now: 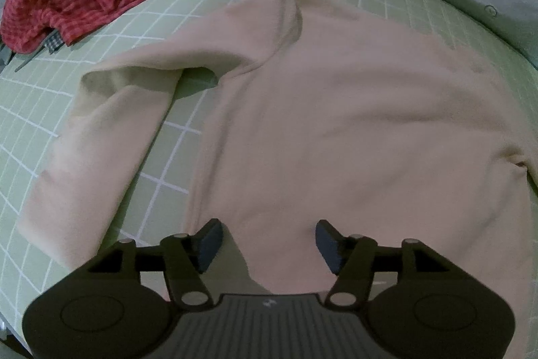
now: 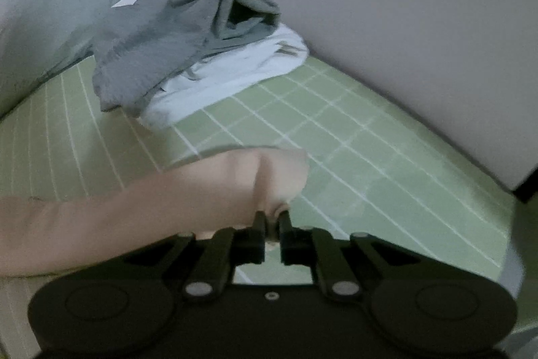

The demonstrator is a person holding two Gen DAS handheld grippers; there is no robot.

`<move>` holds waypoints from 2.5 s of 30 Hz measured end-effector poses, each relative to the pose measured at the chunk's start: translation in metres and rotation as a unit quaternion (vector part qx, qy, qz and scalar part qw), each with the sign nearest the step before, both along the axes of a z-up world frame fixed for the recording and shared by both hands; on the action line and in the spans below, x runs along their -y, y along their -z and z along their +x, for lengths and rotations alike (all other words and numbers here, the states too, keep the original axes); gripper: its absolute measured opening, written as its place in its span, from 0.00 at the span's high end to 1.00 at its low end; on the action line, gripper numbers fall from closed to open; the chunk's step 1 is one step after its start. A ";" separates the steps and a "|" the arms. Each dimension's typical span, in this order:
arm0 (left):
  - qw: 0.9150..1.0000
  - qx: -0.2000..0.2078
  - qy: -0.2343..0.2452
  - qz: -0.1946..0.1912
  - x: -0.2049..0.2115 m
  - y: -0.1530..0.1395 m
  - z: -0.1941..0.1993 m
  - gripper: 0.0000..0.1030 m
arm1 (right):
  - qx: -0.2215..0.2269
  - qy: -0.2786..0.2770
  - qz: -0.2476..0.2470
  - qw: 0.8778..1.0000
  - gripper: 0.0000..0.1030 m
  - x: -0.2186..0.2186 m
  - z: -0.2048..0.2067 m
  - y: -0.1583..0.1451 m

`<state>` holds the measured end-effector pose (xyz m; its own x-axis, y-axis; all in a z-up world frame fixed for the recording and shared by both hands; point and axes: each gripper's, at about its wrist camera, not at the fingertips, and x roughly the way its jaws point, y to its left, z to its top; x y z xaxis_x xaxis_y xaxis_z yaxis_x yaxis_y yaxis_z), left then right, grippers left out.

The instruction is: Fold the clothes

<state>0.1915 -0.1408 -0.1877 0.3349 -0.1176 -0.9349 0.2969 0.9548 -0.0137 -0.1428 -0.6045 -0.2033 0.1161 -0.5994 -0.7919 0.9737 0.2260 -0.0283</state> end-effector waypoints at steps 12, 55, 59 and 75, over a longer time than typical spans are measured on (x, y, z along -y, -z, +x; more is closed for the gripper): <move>0.995 0.016 -0.066 -0.071 -0.047 -0.012 -0.008 0.36 | -0.028 0.013 0.032 0.999 0.65 -0.003 -0.010 0.004; 0.930 0.351 0.048 0.093 -0.197 -0.095 0.038 0.88 | -0.006 -0.089 0.049 0.995 0.11 -0.247 0.097 0.011; 0.978 0.189 0.046 0.070 -0.200 -0.039 0.039 0.82 | -0.004 -0.091 0.051 0.995 0.09 -0.242 0.101 0.012; 0.947 0.028 -0.150 -0.282 -0.304 -0.050 0.043 0.41 | -0.011 -0.109 0.065 0.992 0.01 -0.225 0.117 0.014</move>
<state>0.2344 0.1633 -0.1373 0.4793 -0.4839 -0.7322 0.0277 0.8422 -0.5385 -0.0262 -0.3796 -0.2177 0.2148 -0.4547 -0.8644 0.9004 0.4350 -0.0050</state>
